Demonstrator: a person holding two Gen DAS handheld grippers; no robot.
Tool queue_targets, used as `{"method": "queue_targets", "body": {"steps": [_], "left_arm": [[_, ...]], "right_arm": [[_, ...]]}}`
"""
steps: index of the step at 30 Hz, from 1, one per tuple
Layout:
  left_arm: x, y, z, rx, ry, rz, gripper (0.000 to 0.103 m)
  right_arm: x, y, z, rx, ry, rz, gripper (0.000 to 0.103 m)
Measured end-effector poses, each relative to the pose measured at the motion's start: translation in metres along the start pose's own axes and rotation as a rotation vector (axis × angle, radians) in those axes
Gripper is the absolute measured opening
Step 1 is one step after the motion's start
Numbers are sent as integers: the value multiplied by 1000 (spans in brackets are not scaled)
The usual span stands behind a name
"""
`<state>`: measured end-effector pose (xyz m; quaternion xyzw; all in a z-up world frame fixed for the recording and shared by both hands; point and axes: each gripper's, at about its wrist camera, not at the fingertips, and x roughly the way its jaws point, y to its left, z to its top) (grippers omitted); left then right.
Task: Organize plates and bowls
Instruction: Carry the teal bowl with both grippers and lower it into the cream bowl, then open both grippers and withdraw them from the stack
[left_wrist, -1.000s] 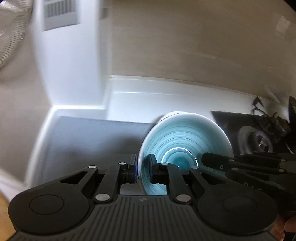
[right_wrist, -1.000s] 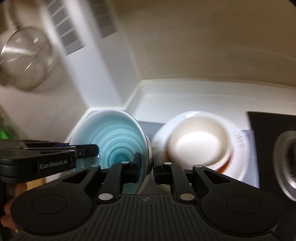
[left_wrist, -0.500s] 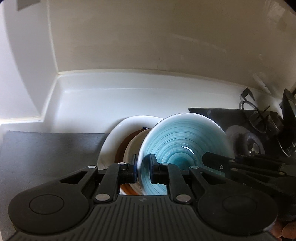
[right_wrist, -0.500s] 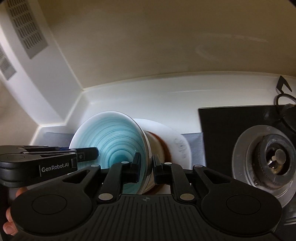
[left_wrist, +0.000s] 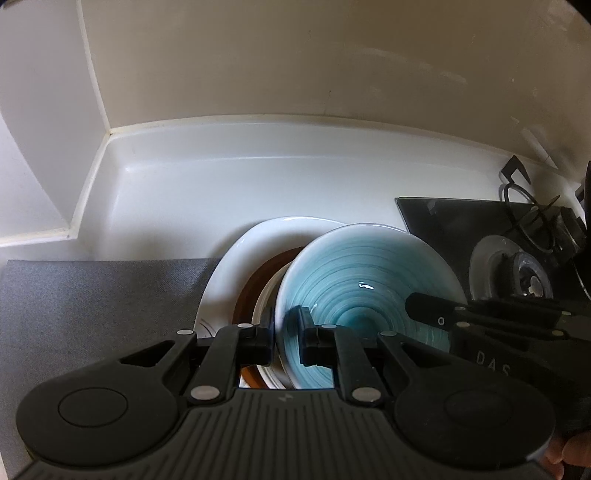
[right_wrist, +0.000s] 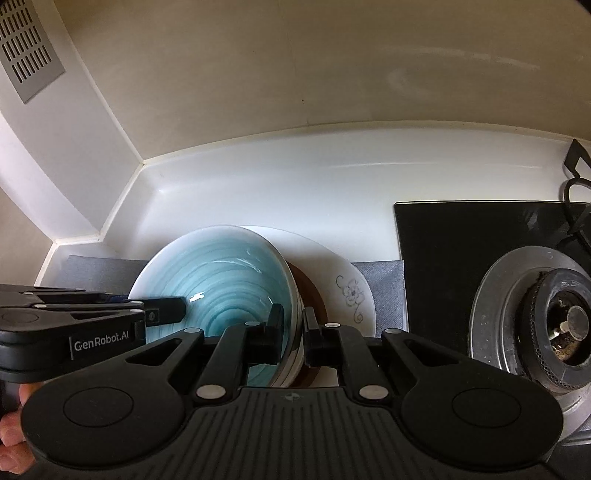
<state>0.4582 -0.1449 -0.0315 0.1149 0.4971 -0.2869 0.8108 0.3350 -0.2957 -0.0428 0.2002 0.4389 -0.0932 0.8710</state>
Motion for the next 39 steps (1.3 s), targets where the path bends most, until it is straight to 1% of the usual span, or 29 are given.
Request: {"method": "queue_targets", "body": {"steps": [4,7,9,11,12,13,14,15,16,17,18,20,22,24,26,29,31,36,39], "left_arm": [[-7,-2,1,1,-20,7,13],[-13,1,4,10,-61,39,13],[-13,5,6,-9,-63,31,15],[-13,8,6,-22,-63,35,27],[-14,9,5,-23,-69,34,42],[-15,9,5,-25,-76,38,61],[-18,10,4,-26,-85,48,71],[-21,10,3,-31,-97,65,91],[-25,10,1,-36,-118,85,100],[-30,9,-1,-38,-141,108,102],[-34,9,-3,-37,-160,128,103],[-41,10,-8,-30,-171,139,103],[-45,11,-11,-31,-166,139,103],[-49,12,-15,-33,-169,140,103],[-56,11,-21,-30,-177,136,103],[-67,9,-33,-19,-181,120,103],[-75,8,-43,-13,-181,110,103],[-100,11,-74,0,-177,94,103],[-114,15,-94,6,-177,94,103]], "right_arm": [[2,0,-2,-14,-6,3,11],[6,-1,-3,-17,-12,4,11],[5,1,-5,-33,-35,11,12],[5,5,-5,-59,-48,-5,12],[6,6,-5,-67,-54,-4,12],[6,6,-5,-68,-53,-2,12],[6,5,-5,-61,-53,-2,13],[6,3,-5,-49,-53,-7,21],[4,2,-5,-31,-57,-20,27],[0,0,-5,-8,-71,-28,45],[-5,-2,-7,10,-90,-31,60],[-18,-4,-12,24,-132,-36,68],[-31,-1,-21,1,-157,-52,74],[-42,5,-31,-35,-173,-74,82],[-51,10,-44,-69,-188,-75,85],[-60,19,-60,-90,-186,-86,85],[-69,25,-70,-92,-194,-76,85],[-97,37,-94,-90,-253,-71,87],[-110,41,-108,-89,-267,-83,87]]}}
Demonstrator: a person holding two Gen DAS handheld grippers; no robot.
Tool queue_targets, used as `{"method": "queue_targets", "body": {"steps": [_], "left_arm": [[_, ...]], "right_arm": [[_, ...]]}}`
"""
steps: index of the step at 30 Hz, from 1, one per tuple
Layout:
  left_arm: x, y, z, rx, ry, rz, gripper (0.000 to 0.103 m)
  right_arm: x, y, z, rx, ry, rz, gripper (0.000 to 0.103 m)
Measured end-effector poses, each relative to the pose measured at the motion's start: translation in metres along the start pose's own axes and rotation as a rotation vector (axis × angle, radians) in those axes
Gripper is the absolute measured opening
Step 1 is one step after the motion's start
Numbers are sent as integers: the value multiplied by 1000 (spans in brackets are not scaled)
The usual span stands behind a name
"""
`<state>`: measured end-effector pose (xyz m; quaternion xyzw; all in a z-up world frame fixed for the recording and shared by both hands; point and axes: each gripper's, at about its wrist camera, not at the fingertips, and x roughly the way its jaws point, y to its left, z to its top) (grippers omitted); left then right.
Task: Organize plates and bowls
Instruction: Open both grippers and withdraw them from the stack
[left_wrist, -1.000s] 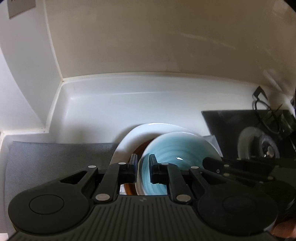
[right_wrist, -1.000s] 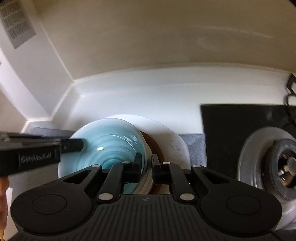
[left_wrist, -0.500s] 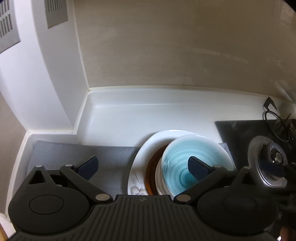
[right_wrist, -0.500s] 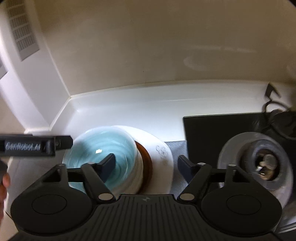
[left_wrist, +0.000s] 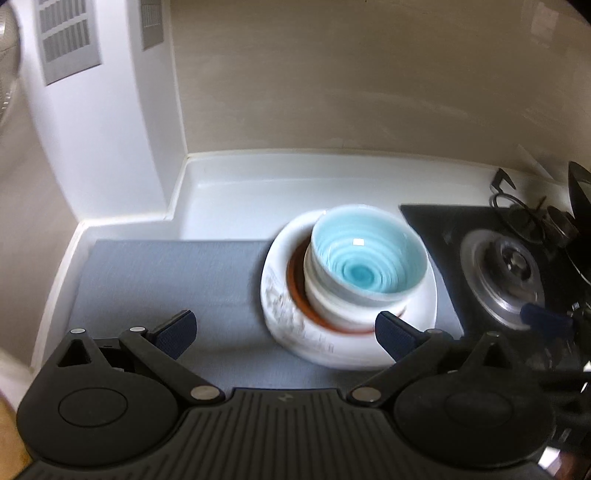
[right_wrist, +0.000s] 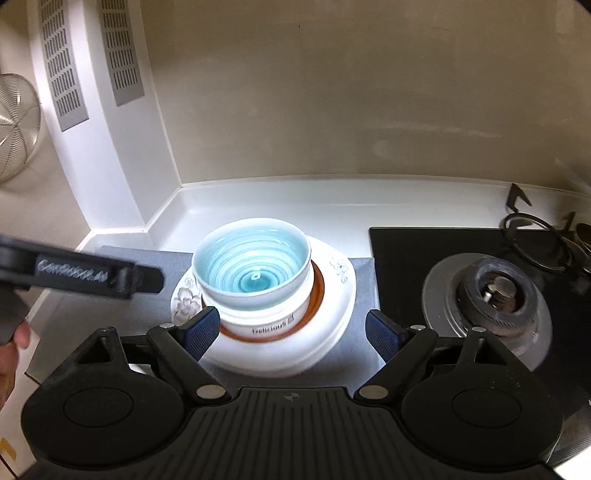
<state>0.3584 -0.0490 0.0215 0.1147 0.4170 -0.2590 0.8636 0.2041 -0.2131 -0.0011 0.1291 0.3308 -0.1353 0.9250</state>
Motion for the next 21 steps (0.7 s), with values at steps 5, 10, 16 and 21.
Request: {"method": "queue_targets", "body": {"steps": [5,10,16,21], "left_arm": [[-24,4,-28,17,10,-2,103],[-40,13,-55,7,29,-35,103],[-53,22,-80,2,45,-33,103],[-58,28,-93,1,55,-32,103]], "right_arm": [[-31,12,-15,17,-44,-1,87],[-58,33,-37,13,-74,8,88],[-80,51,-58,-4,-77,16,88],[-87,58,-64,-26,-77,11,89]]}}
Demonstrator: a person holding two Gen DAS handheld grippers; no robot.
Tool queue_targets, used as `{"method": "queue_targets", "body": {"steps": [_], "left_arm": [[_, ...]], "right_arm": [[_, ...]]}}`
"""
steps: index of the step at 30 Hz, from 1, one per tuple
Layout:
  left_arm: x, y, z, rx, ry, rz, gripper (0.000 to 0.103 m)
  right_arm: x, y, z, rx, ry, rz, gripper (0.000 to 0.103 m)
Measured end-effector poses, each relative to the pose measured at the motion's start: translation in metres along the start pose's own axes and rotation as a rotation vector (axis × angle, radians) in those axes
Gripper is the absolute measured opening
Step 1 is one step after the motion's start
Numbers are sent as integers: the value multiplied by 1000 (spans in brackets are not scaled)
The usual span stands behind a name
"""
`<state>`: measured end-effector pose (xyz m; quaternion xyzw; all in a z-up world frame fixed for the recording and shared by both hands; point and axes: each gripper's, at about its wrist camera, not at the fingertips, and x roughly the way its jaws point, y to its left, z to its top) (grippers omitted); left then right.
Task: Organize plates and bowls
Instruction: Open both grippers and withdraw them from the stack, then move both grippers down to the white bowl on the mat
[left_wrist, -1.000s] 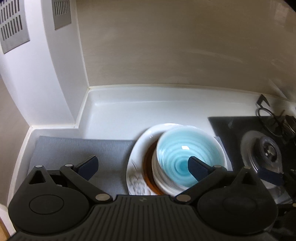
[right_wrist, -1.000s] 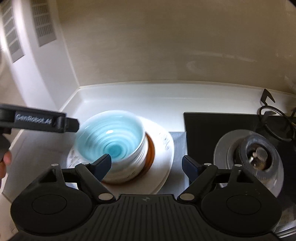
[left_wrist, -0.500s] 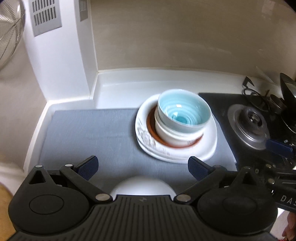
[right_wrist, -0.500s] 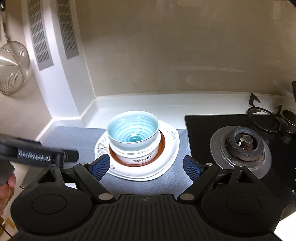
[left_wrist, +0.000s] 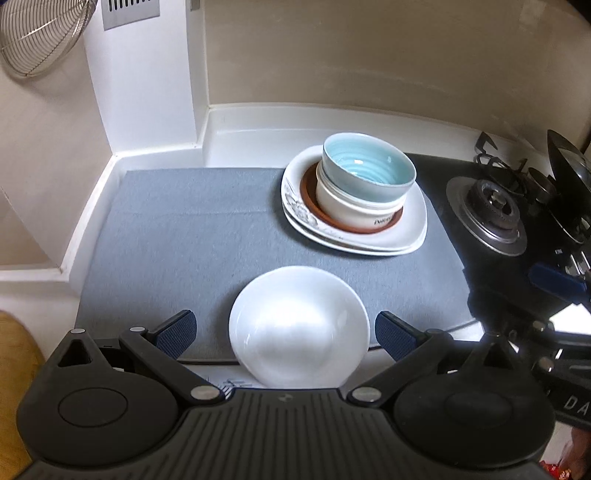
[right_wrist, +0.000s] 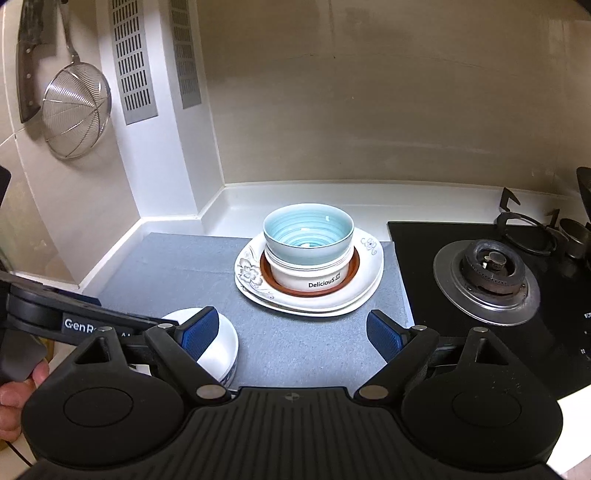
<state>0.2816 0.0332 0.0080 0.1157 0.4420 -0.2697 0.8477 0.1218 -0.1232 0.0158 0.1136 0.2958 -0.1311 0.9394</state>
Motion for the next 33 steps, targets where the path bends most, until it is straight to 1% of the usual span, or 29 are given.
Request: {"method": "queue_targets", "body": {"steps": [4,9,14,21,28,33], "left_arm": [[-4,-1,-3,20,-16,15,103],[-8,-1,-4,6,-29,6,103],[-9,3,-7,0,-22,10,103],[-4,25,-14,-61,12,57,103],[8,45,-15,-93,43,114,103],[20,52,-14,-102,73,129,103]], "right_arm": [[-3,4,-1,-12,-3,-5,89],[-5,7,0,-21,0,-9,90],[-4,8,-2,-35,17,-7,90],[1,8,-3,-33,45,-9,90],[10,11,-5,-44,78,7,90],[25,13,-4,-51,113,22,90]]}}
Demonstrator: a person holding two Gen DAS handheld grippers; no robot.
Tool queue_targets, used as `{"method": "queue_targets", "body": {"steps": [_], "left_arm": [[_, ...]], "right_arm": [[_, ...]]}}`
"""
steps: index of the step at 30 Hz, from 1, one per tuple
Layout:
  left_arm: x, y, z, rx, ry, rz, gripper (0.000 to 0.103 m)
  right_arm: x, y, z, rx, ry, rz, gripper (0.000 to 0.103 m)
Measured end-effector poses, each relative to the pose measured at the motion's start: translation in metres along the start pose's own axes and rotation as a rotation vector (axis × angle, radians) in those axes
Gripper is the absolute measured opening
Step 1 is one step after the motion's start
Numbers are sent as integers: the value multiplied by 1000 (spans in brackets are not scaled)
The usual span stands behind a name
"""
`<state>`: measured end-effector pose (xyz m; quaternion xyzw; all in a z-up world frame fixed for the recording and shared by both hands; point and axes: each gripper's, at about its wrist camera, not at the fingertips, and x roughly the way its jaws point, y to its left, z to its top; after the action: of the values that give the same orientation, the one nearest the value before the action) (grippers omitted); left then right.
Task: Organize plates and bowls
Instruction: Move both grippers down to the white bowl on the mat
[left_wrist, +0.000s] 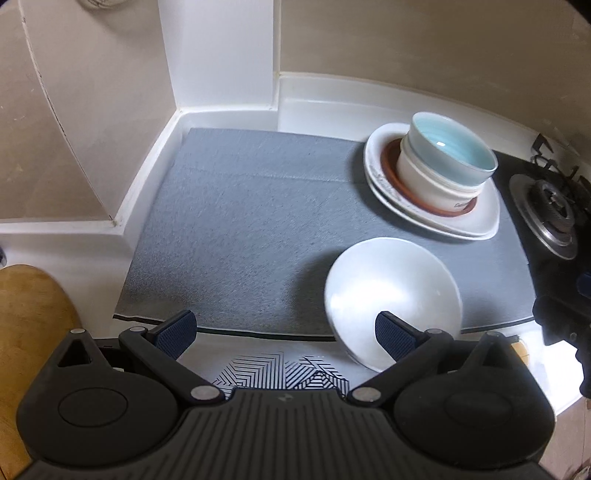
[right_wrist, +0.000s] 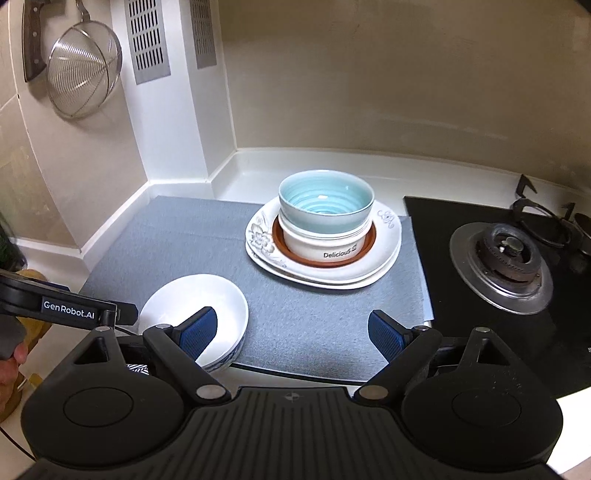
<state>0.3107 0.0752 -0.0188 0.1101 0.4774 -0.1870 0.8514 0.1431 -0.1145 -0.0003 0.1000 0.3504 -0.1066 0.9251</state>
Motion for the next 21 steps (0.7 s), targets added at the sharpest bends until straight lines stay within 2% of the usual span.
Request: {"method": "queue_targets", "body": {"steps": [12,21], "left_arm": [[37,-4,8,3,80,11,103],[60,-3,10,4,126,17,103]], "right_arm": [[59,20,6,-21,145,37,90],[92,28,7,-19,202,35,90]]}}
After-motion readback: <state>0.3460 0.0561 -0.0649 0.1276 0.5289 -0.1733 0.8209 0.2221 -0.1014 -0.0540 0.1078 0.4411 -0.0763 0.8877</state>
